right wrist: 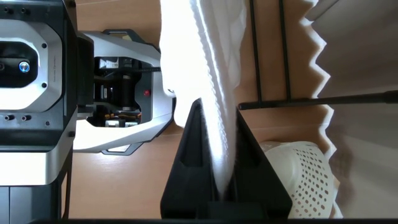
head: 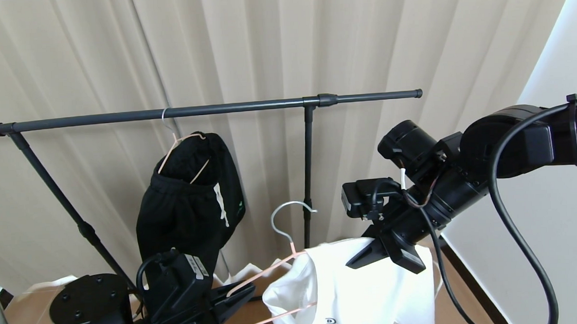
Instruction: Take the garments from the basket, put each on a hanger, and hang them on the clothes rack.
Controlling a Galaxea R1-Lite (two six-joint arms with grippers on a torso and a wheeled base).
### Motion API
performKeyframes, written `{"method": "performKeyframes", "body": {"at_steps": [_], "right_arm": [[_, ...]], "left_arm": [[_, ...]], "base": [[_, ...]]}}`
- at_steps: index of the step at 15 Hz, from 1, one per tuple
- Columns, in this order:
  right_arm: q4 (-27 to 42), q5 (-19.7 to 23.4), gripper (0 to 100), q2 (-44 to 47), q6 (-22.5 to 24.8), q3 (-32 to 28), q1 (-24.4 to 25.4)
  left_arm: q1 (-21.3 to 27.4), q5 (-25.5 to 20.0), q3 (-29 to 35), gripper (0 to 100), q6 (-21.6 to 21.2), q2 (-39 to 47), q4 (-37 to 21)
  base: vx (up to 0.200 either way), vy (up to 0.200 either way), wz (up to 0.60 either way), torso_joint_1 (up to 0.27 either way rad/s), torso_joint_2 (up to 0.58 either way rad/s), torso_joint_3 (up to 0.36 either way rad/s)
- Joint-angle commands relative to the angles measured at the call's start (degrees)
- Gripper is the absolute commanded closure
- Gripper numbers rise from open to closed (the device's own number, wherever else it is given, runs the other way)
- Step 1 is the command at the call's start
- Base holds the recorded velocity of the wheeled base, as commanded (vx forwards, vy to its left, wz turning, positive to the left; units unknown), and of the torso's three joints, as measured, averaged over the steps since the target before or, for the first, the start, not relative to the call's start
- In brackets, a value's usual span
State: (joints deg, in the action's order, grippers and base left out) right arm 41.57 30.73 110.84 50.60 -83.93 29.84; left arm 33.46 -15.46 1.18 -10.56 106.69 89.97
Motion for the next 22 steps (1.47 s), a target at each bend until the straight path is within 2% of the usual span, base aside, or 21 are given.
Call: {"method": "performKeyframes", "body": {"at_steps": [1,2,3,9,11,13,15,19,22], "right_arm": [[0.0,0.0,100,-0.2,0.0,-0.1,0.0],[0.0,0.0,100,-0.2,0.0,0.0,0.0],[0.1,0.0,100,-0.4,0.0,0.0,0.0],[-0.1,-0.1,100,-1.9,-0.1,1.6,0.0],[-0.2,-0.1,100,-2.5,-0.1,1.4,0.0],[-0.2,-0.7,100,-3.7,-0.2,1.4,-0.1],[-0.1,-3.3,100,-4.4,-0.2,1.6,-0.1],[-0.2,-4.9,100,-5.6,-0.2,1.4,-0.1],[-0.4,-11.0,100,-6.8,-1.2,1.0,0.0]], "left_arm": [[0.0,0.0,-0.1,100,0.0,0.2,0.0],[0.0,-0.1,-0.2,100,0.0,0.1,0.0],[0.0,-0.1,-0.1,0,0.0,0.1,0.0],[-0.4,0.0,0.5,0,0.2,0.1,0.0],[-0.9,0.0,1.5,0,2.6,-1.4,0.0],[-1.4,0.0,2.9,0,7.4,-3.4,0.0],[-3.1,0.1,4.5,0,8.8,-3.6,0.0],[-4.8,0.0,5.8,0,11.8,-5.3,0.0],[-7.2,-0.2,8.2,0,17.4,-5.3,0.0]], "base": [[0.000,0.000,0.00,0.000,0.00,0.000],[0.000,0.000,0.00,0.000,0.00,0.000],[0.000,0.000,0.00,0.000,0.00,0.000],[0.000,0.000,0.00,0.000,0.00,0.000],[0.000,0.000,0.00,0.000,0.00,0.000],[0.000,0.000,0.00,0.000,0.00,0.000],[0.000,0.000,0.00,0.000,0.00,0.000],[0.000,0.000,0.00,0.000,0.00,0.000],[0.000,0.000,0.00,0.000,0.00,0.000]]}}
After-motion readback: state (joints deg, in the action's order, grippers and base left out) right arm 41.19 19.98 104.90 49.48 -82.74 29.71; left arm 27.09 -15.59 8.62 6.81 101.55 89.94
